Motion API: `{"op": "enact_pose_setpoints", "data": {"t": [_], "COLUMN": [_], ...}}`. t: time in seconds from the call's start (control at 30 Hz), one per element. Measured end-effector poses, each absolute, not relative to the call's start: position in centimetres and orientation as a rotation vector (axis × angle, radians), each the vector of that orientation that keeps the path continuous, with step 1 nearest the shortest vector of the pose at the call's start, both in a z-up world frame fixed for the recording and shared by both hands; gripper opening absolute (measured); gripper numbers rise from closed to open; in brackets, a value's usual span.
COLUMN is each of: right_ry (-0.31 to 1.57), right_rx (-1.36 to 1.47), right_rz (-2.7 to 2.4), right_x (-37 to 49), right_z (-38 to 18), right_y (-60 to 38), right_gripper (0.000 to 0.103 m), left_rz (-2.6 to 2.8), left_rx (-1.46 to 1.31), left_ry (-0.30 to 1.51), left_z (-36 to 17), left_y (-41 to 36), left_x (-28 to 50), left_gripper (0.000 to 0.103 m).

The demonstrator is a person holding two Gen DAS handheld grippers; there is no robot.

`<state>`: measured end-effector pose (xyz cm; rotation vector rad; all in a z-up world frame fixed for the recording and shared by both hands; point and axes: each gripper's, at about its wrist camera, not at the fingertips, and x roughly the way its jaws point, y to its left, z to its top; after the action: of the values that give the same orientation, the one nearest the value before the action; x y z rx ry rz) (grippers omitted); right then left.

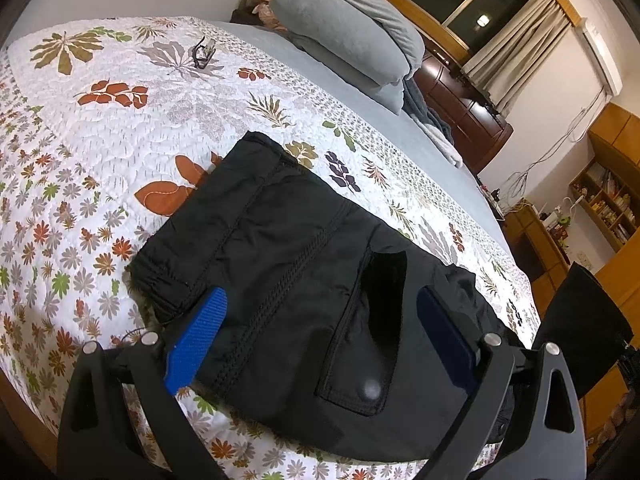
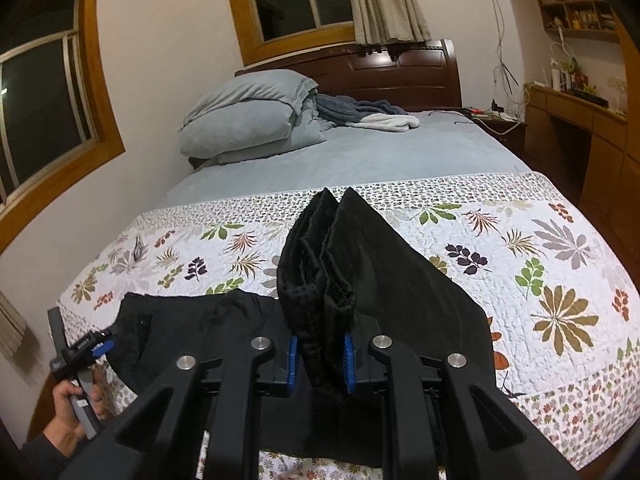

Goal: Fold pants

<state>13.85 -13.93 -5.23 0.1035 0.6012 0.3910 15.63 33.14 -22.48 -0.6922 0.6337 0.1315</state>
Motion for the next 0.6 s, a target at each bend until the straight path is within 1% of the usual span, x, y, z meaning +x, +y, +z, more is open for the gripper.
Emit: {"op": "enact_pose_setpoints", "data": {"t": [0.6], "right_ry": [0.633], "right_rx": [0.003], "right_rz": [0.419], "right_x": [14.0], "right_z": [-7.2], "right_y": [-10.2], "right_gripper": [0.017], "left_rz": [0.13], "left_rx": [-0.691], "left_ry": [0.635], "left_z": [-22.5], "left_y": [33.1], "left_x": [15.7], "left_gripper": [0.096]}}
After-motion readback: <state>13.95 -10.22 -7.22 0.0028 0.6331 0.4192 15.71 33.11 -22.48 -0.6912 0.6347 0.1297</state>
